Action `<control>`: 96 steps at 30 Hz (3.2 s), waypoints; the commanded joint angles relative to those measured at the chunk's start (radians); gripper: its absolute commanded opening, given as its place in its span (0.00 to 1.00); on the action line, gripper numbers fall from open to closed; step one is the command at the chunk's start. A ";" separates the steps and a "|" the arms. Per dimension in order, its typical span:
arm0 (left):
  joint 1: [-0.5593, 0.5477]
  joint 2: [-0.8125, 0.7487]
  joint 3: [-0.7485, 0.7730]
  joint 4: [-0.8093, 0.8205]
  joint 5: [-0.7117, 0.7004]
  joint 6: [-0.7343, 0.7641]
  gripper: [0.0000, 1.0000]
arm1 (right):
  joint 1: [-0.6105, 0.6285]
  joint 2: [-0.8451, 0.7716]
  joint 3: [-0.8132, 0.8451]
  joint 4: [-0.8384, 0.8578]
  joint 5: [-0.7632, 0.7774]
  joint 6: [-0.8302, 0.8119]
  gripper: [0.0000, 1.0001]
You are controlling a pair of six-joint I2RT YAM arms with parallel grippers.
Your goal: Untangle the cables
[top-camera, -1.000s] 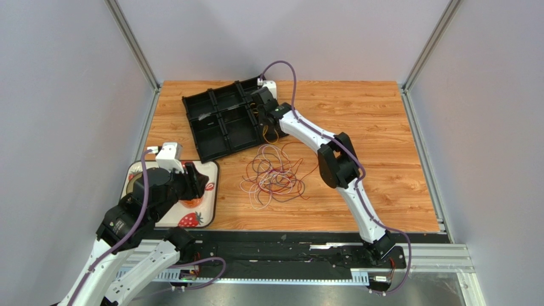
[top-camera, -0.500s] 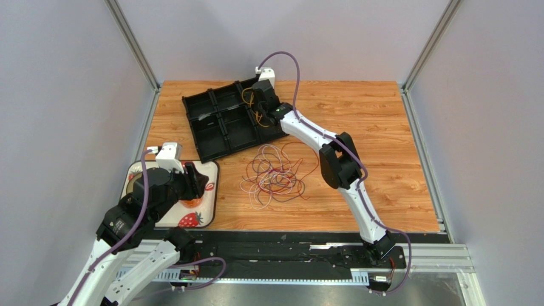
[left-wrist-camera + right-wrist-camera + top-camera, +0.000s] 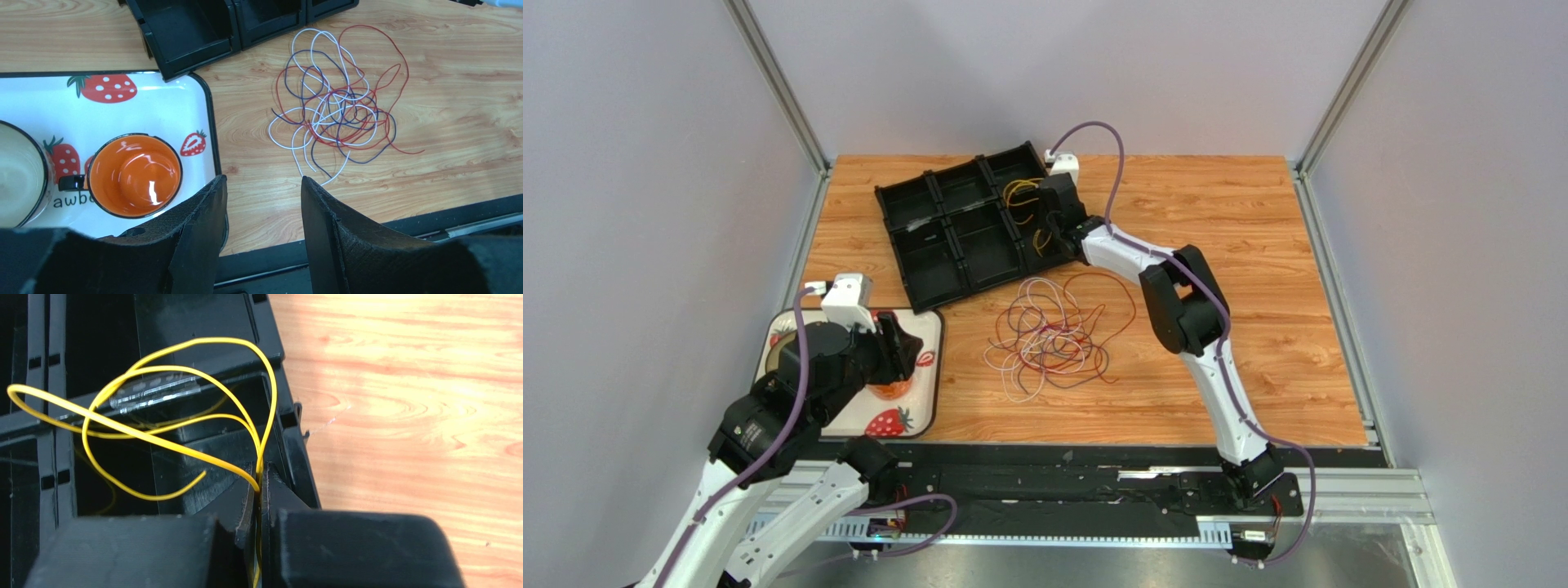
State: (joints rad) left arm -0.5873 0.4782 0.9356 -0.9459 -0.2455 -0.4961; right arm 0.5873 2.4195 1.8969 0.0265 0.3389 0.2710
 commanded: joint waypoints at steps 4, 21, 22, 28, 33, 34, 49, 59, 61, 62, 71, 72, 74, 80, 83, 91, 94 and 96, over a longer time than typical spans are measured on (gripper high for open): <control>0.026 -0.001 0.002 0.013 0.002 -0.002 0.57 | 0.008 -0.131 -0.021 -0.111 0.020 0.023 0.00; 0.029 -0.024 0.000 0.012 -0.005 -0.006 0.56 | 0.040 -0.293 -0.121 -0.154 -0.067 0.016 0.59; 0.030 -0.023 0.000 0.010 -0.005 -0.006 0.57 | 0.045 -0.306 -0.114 -0.161 -0.061 0.013 0.59; 0.029 -0.020 0.000 0.010 -0.008 -0.007 0.57 | 0.052 -0.446 -0.087 -0.307 0.011 0.036 0.61; 0.029 0.011 0.002 0.004 -0.020 -0.015 0.61 | 0.049 -0.571 -0.208 -0.470 0.048 0.147 0.67; 0.029 0.020 0.005 0.001 -0.021 -0.018 0.61 | 0.049 -0.591 -0.232 -0.490 0.042 0.158 0.66; -0.117 0.453 -0.012 0.390 -0.009 -0.070 0.59 | 0.051 -1.085 -0.909 -0.478 -0.173 0.316 0.65; -0.085 0.778 0.095 0.533 -0.220 -0.050 0.62 | 0.051 -1.209 -1.013 -0.516 -0.210 0.281 0.65; -0.036 0.855 0.150 0.524 -0.218 -0.050 0.65 | 0.051 -1.226 -1.022 -0.519 -0.225 0.281 0.65; 0.019 0.879 0.166 0.529 -0.198 -0.050 0.66 | 0.049 -1.235 -1.032 -0.522 -0.238 0.280 0.65; 0.147 1.195 0.348 0.512 -0.275 -0.058 0.72 | 0.051 -1.349 -1.047 -0.568 -0.304 0.266 0.66; 0.155 1.217 0.362 0.527 -0.265 -0.055 0.72 | 0.051 -1.356 -1.047 -0.571 -0.307 0.264 0.66; 0.162 1.275 0.384 0.553 -0.267 -0.047 0.72 | 0.051 -1.372 -1.046 -0.582 -0.310 0.255 0.66; 0.205 1.390 0.471 0.507 -0.278 -0.101 0.68 | 0.051 -1.369 -1.047 -0.600 -0.307 0.229 0.66; 0.207 1.421 0.483 0.519 -0.265 -0.087 0.58 | 0.049 -1.375 -1.058 -0.599 -0.305 0.228 0.66; 0.205 1.456 0.494 0.545 -0.250 -0.039 0.38 | 0.049 -1.369 -1.059 -0.597 -0.310 0.221 0.66; 0.208 1.465 0.500 0.575 -0.226 -0.006 0.33 | 0.051 -1.366 -1.062 -0.594 -0.307 0.220 0.66; 0.207 1.470 0.500 0.594 -0.206 0.024 0.28 | 0.051 -1.364 -1.064 -0.594 -0.307 0.221 0.66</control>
State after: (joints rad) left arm -0.3798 1.9270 1.3972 -0.4244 -0.5003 -0.5495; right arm 0.6373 1.0622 0.8341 -0.5846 0.0414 0.5072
